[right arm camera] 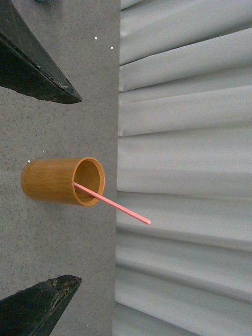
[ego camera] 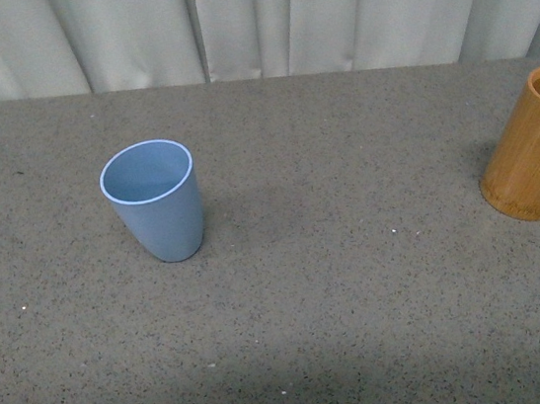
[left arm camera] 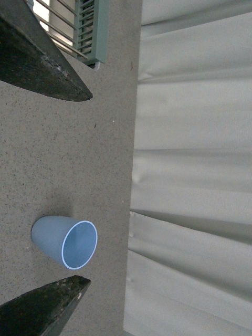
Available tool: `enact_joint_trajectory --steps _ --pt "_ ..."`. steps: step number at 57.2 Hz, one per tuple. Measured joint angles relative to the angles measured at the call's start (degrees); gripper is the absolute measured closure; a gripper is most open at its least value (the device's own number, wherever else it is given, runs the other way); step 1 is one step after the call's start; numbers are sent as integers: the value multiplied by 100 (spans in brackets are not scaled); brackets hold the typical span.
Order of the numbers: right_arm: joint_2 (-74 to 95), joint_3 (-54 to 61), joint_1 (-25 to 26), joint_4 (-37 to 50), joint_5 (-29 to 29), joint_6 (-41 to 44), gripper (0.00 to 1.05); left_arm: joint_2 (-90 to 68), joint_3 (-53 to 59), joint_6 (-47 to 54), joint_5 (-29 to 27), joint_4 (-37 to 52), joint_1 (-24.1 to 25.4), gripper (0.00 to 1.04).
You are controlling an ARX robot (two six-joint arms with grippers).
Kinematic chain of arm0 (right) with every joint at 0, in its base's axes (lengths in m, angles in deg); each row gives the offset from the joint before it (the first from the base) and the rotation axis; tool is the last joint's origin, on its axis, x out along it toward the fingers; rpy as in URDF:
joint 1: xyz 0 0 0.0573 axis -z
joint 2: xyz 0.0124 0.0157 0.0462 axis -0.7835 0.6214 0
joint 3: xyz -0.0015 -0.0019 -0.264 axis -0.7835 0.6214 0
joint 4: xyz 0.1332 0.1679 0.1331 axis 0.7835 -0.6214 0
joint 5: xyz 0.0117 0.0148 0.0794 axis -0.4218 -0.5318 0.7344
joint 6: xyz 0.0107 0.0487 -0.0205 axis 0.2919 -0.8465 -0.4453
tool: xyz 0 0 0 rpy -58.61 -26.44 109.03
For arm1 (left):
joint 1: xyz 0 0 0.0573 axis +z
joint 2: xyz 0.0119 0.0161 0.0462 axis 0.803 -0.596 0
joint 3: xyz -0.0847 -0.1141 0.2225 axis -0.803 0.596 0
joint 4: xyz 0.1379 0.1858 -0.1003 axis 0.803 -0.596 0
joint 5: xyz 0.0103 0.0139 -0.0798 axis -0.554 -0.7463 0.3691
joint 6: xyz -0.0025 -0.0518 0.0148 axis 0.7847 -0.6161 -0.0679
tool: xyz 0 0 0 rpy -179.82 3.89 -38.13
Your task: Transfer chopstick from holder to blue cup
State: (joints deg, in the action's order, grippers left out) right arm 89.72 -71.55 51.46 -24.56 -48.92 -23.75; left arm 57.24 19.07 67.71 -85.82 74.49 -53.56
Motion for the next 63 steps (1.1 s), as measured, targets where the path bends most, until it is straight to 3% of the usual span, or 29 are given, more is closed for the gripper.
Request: enact_joint_trajectory --steps 63 --pt "0 0 0 0 0 0 10 0 0 0 0 0 0 7"
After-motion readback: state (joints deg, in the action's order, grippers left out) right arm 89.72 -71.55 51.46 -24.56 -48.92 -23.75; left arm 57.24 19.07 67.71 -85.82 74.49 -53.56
